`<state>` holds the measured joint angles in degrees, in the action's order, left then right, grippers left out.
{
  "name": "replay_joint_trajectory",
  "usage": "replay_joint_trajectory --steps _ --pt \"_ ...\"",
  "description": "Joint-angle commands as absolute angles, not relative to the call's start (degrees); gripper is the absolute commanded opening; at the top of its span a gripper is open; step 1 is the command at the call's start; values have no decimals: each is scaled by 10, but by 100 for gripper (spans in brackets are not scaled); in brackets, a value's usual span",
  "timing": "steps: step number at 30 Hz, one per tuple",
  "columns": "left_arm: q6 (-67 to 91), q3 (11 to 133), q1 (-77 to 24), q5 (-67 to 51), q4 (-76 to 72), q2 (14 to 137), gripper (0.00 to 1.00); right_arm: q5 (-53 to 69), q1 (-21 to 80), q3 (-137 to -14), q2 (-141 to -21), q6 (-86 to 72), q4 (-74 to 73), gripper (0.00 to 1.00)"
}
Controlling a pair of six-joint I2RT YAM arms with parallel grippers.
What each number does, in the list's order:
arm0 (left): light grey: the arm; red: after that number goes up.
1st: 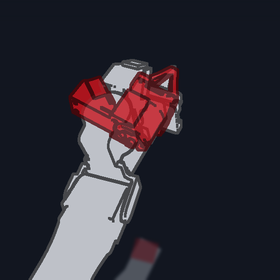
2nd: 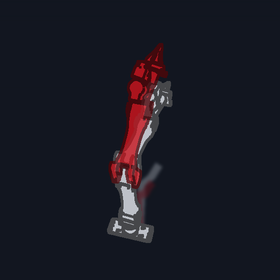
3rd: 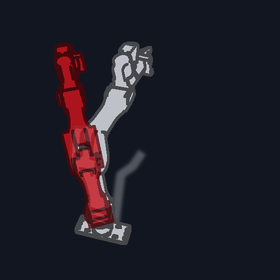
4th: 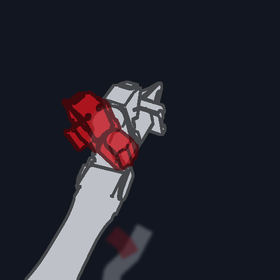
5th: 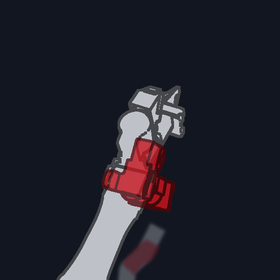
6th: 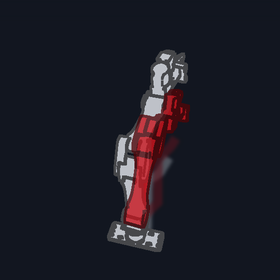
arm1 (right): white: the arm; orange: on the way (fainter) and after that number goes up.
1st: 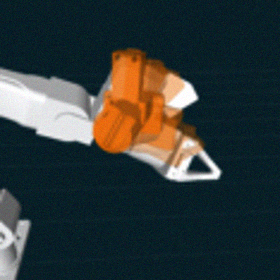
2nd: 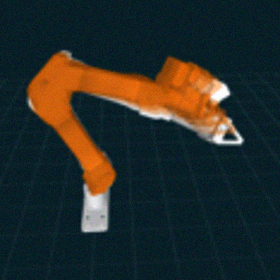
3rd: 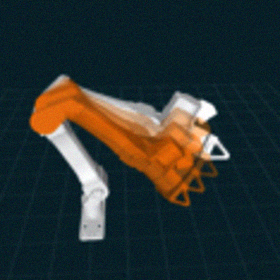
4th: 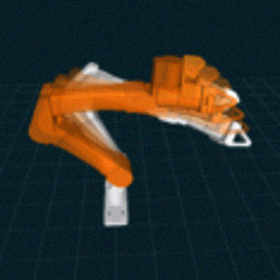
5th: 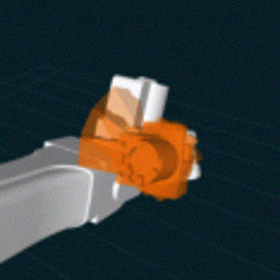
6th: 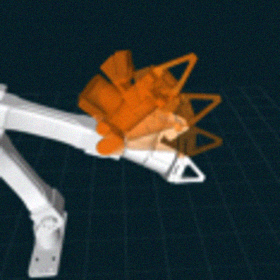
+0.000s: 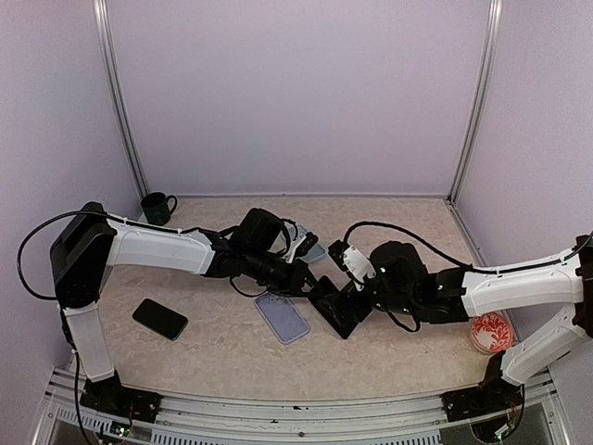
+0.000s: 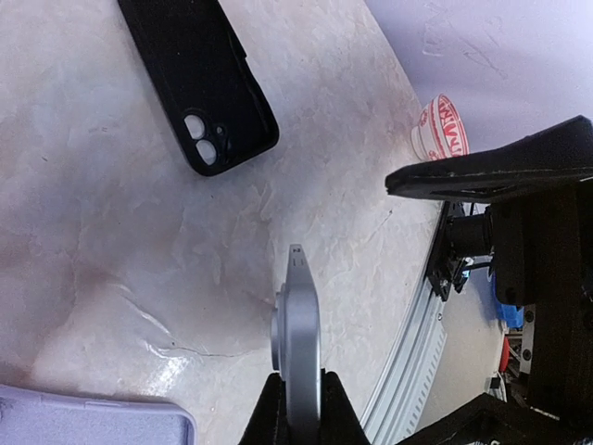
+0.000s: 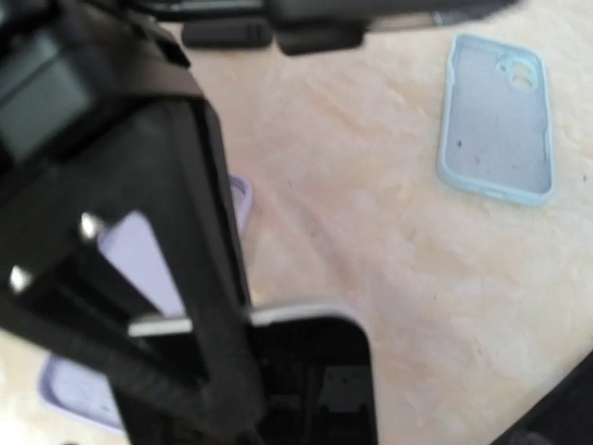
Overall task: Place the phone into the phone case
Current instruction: Pass from the right arm to the left
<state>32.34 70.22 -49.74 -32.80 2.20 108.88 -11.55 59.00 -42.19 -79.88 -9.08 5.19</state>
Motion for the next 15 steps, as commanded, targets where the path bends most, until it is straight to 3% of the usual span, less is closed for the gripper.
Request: replay_joint_trajectory --steps 1,15 --pt "324 685 -485 -327 -42 1022 0 -90 573 -396 -754 -121 79 99" --pt "320 630 -451 -329 -82 933 0 39 483 -334 -640 -214 127 100"
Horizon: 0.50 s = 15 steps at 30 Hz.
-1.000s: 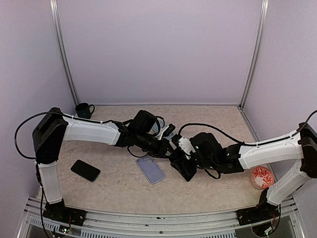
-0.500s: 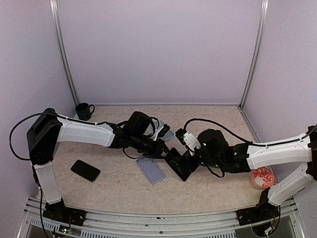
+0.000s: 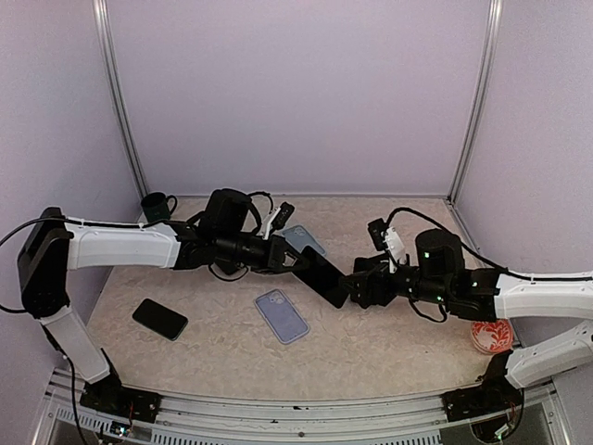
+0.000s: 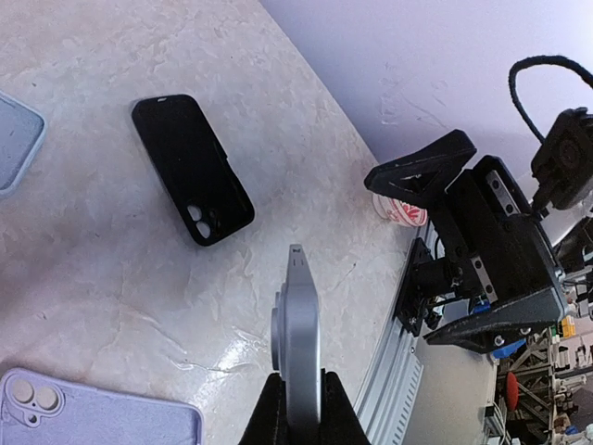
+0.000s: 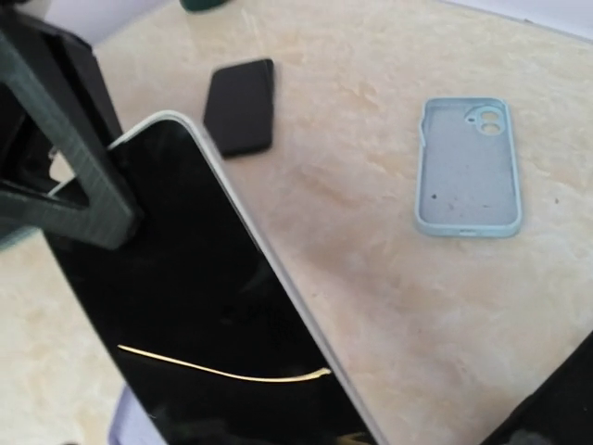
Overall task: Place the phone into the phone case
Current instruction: Pass from the right arm to the left, then pass from the left arm to the right
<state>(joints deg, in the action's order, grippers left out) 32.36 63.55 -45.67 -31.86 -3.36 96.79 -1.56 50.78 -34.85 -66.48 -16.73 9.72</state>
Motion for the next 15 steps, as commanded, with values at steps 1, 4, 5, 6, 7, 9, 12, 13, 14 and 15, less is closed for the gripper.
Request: replay_joint_trajectory --steps 1,4,5,6,7,9,12,13,14,15 --pt "318 628 -450 -331 -82 929 0 49 473 -329 -634 -226 130 99" --pt "313 622 -448 -334 -88 914 0 86 442 -314 -618 -262 150 99" --pt "312 620 -448 -335 -91 905 0 102 431 -307 -613 -274 159 99" --pt "312 616 -447 -336 -95 900 0 119 421 -302 -610 -286 170 99" --pt "311 614 -447 -336 -100 893 0 132 413 -296 -607 -296 180 98" --pt "311 606 -447 -336 -112 877 0 151 402 -288 -604 -313 201 98" --pt "314 589 -446 -332 -139 854 0 172 397 -284 -608 -340 222 97" --pt "316 584 -446 -330 -148 849 0 182 397 -284 -611 -347 234 97" --pt "319 578 -446 -328 -158 843 0 189 397 -282 -615 -357 241 97" --pt "321 572 -446 -326 -173 835 0 202 397 -280 -620 -368 258 96"
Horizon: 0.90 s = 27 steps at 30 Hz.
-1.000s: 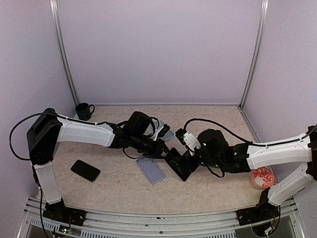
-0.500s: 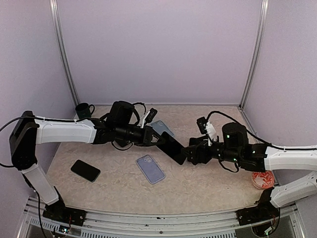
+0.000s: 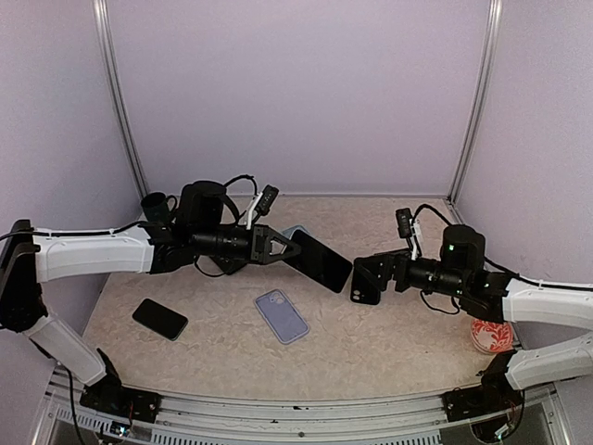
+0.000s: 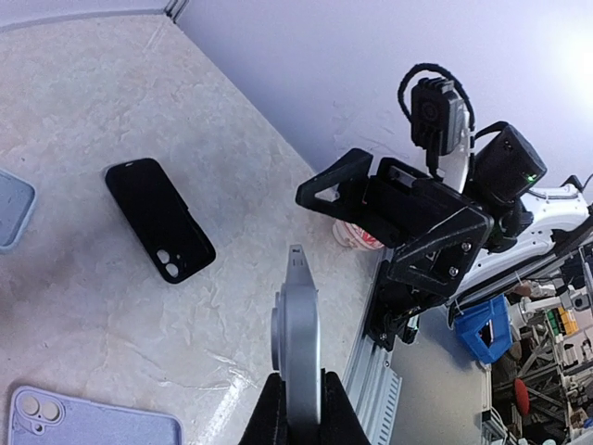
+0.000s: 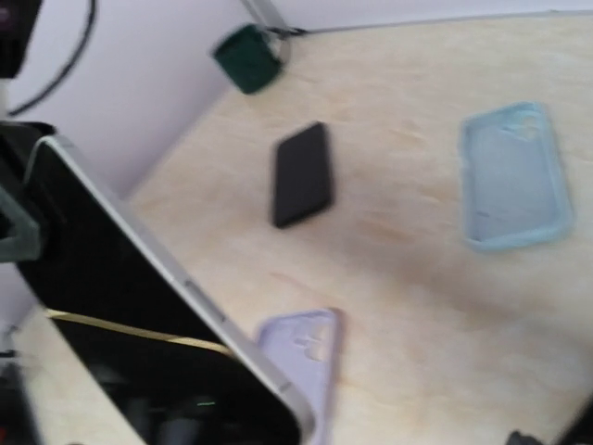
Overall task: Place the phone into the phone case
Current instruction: Pass from the left arm to the right
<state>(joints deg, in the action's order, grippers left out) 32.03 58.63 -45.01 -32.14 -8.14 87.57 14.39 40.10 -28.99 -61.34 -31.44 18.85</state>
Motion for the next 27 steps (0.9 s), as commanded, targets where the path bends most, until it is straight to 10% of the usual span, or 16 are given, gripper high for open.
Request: replay_joint_trajectory --steps 1,27 --pt "324 567 -446 -325 -183 831 0 214 397 -279 -626 -381 274 96" --pt "417 526 -457 -332 -371 842 0 362 419 -265 -775 -607 634 89"
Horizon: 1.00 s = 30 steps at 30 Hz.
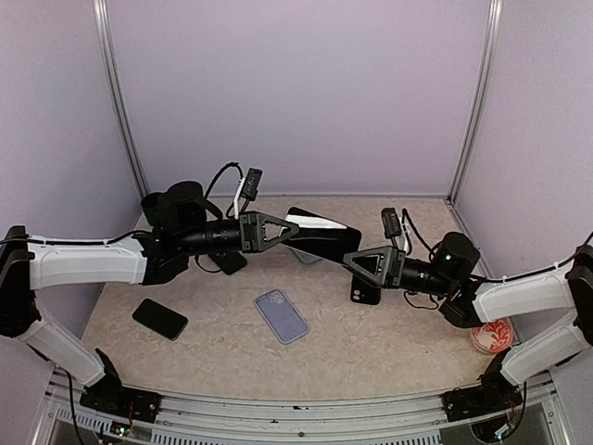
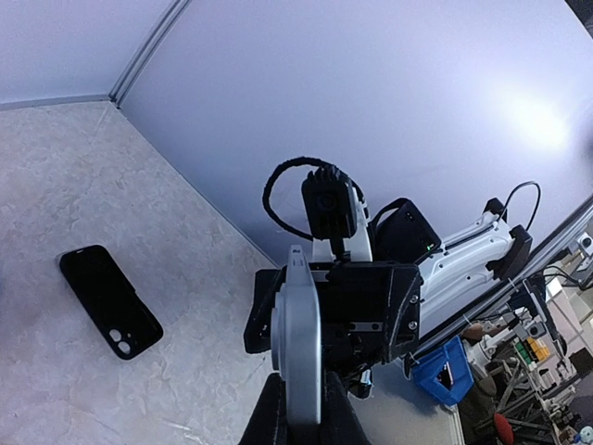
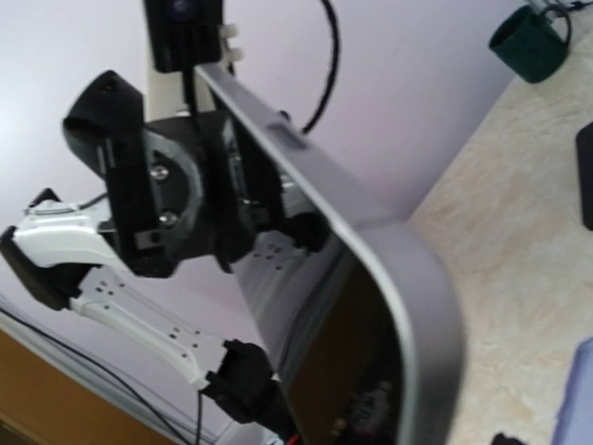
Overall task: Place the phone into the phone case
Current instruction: Pass from the left arm to the right
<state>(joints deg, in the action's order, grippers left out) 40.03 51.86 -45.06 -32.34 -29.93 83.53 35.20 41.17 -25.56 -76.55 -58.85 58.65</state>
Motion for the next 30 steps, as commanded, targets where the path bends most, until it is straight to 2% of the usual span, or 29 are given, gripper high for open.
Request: replay_joint_trajectory --steps 1,22,26,30 --pt "417 528 -459 -332 -370 847 0 362 419 -266 -776 -610 639 89" --pt "426 539 -477 -308 -367 883 0 371 434 -292 -801 -640 679 87" --pt "431 534 -477 -294 -366 884 0 368 436 -291 -800 -640 683 84" --pt "435 525 -477 -286 -366 883 0 359 437 -285 -794 -633 685 76"
